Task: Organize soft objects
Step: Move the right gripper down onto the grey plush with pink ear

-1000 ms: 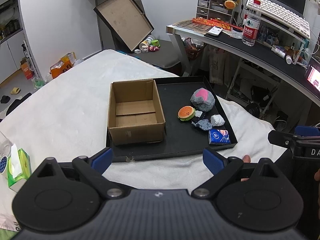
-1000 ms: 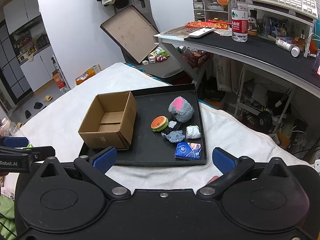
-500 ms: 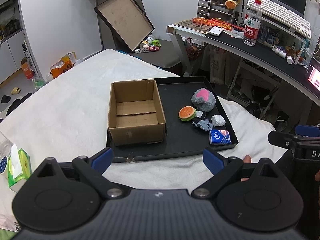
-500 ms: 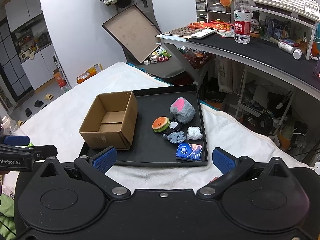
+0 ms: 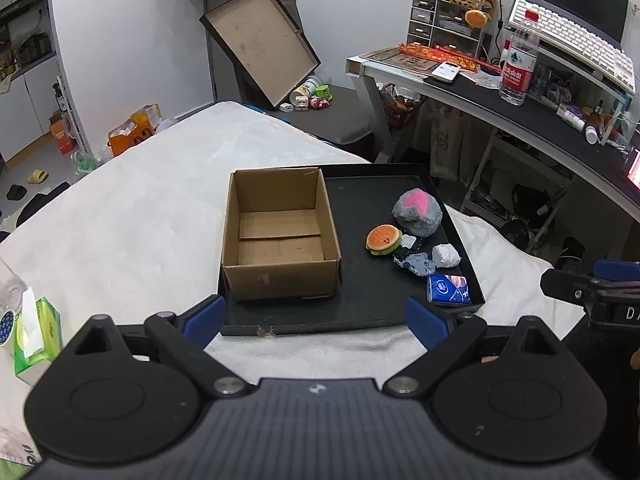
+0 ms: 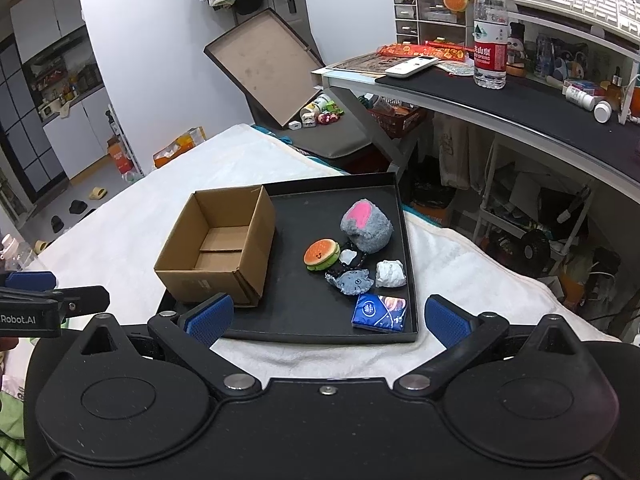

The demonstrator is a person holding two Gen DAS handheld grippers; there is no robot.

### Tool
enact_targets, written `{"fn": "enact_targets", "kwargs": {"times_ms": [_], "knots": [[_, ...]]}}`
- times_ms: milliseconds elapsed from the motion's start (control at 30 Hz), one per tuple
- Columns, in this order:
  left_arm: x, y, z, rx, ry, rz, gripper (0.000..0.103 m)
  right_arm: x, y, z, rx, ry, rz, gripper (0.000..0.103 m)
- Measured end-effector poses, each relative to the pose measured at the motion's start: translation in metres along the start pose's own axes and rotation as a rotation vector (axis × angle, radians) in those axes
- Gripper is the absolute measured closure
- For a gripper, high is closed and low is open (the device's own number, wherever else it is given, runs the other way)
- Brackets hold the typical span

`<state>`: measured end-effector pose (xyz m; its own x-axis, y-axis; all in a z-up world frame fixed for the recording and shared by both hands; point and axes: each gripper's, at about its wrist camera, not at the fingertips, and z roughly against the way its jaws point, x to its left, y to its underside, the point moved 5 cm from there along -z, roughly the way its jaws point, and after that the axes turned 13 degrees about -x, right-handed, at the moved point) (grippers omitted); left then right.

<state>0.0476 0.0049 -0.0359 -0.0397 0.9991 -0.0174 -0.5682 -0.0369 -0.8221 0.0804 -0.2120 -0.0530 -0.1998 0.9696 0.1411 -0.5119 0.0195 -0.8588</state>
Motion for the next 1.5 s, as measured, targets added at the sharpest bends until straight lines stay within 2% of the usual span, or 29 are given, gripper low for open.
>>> {"fn": "enact_targets", "kwargs": {"times_ms": [433,967,1267,1500], "knots": [[0.011,-0.004,-0.046,0.05,-0.039,0.02,0.007,-0.016,0.003,-0.05,0.054,-0.009,-0.027,0.0],[0.019,-0.022,-0.118,0.123,-0.059,0.043,0.007,-0.033,-0.013,-0.12,0.119,-0.008,-0.055,0.0],[0.035,-0.027,-0.156,0.172,-0.078,0.076,0.007,-0.04,-0.02,-0.158,0.161,0.015,-0.049,0.0],[0.047,-0.029,-0.181,0.211,-0.093,0.093,0.007,-0.043,-0.024,-0.184,0.202,0.006,-0.09,0.0]]}}
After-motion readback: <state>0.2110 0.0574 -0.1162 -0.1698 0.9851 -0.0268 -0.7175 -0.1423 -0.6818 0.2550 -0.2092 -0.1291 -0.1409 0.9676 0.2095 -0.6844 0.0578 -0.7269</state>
